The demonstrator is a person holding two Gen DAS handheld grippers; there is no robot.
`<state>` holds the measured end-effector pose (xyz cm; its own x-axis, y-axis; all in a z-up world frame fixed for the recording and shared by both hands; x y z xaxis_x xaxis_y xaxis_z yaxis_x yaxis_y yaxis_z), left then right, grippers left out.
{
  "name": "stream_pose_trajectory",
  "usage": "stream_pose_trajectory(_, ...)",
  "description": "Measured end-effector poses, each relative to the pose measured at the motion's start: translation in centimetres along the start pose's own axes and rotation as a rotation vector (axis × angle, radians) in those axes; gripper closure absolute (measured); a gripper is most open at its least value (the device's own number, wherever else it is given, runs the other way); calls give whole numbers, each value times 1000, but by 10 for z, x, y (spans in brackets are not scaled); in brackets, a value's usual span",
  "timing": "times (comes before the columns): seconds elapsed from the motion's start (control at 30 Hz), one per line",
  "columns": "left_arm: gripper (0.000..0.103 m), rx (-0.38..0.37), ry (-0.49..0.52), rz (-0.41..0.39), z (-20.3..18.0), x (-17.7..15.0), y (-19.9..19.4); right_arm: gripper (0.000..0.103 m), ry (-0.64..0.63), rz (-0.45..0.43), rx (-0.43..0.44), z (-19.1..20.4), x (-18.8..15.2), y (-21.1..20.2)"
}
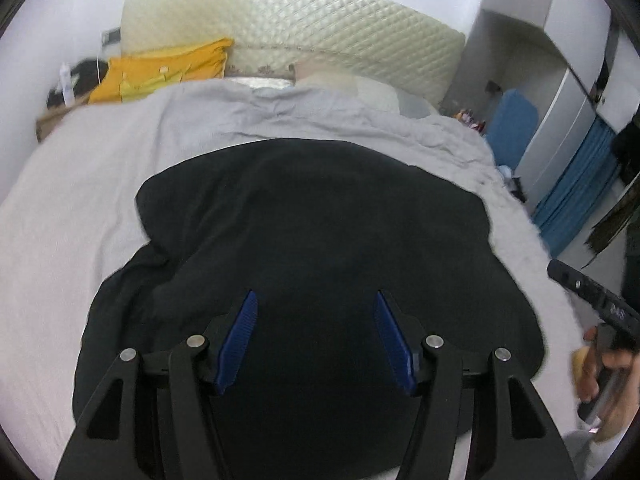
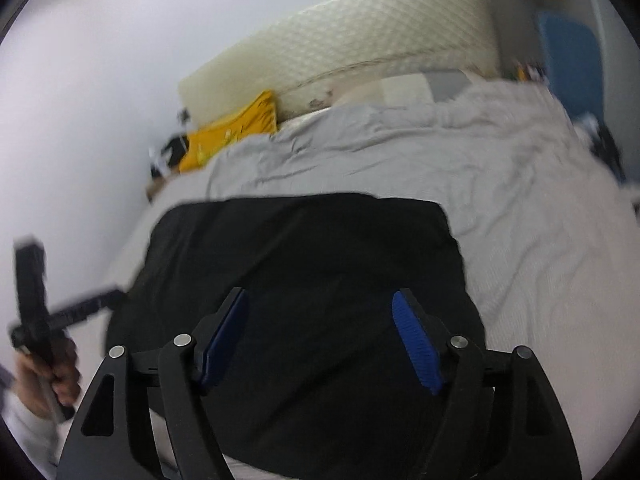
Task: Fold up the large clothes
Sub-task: 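Open both grippers and release the hem onto the jacket, then press the folded jacket flat with both grippers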
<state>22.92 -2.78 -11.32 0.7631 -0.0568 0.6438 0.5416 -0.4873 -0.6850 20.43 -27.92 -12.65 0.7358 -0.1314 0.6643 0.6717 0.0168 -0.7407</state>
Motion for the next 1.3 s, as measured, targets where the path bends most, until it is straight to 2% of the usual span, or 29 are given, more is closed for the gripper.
stream_pose_trajectory(0.17, 42, 98, 86, 0, -2, 3, 47, 29, -48, 58, -34, 28, -10, 58)
stream_pose_trajectory(0.27, 42, 130, 113, -7, 3, 10, 73, 25, -39, 32, -42, 35, -7, 83)
stream_pose_trajectory(0.5, 41, 125, 83, -14, 22, 30, 108, 23, -23, -17, -56, 41, 16, 120)
stream_pose_trajectory(0.9, 42, 170, 40, 20, 55, 81, 169, 21, -32, 11, -97, 47, 57, 184)
stream_pose_trajectory(1.1, 42, 145, 12, 34, 63, 88, 163, 21, -20, 42, -88, 41, 61, 189)
stream_pose_trajectory(1.3, 42, 127, 2, -5, 78, 75, 116, 21, -65, -7, -92, 32, 53, 141)
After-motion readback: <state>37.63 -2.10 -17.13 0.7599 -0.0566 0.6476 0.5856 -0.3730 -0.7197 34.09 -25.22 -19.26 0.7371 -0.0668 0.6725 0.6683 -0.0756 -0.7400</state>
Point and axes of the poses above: each gripper's, at about its wrist camera, not at the fingertips, and y roughly the way its jaws point, z to its left, x to its top, the point moved 6 cm from there along y, roughly the way its jaws point, and after that the axes turned 14 degrees about -x, right-handed, at the moved point
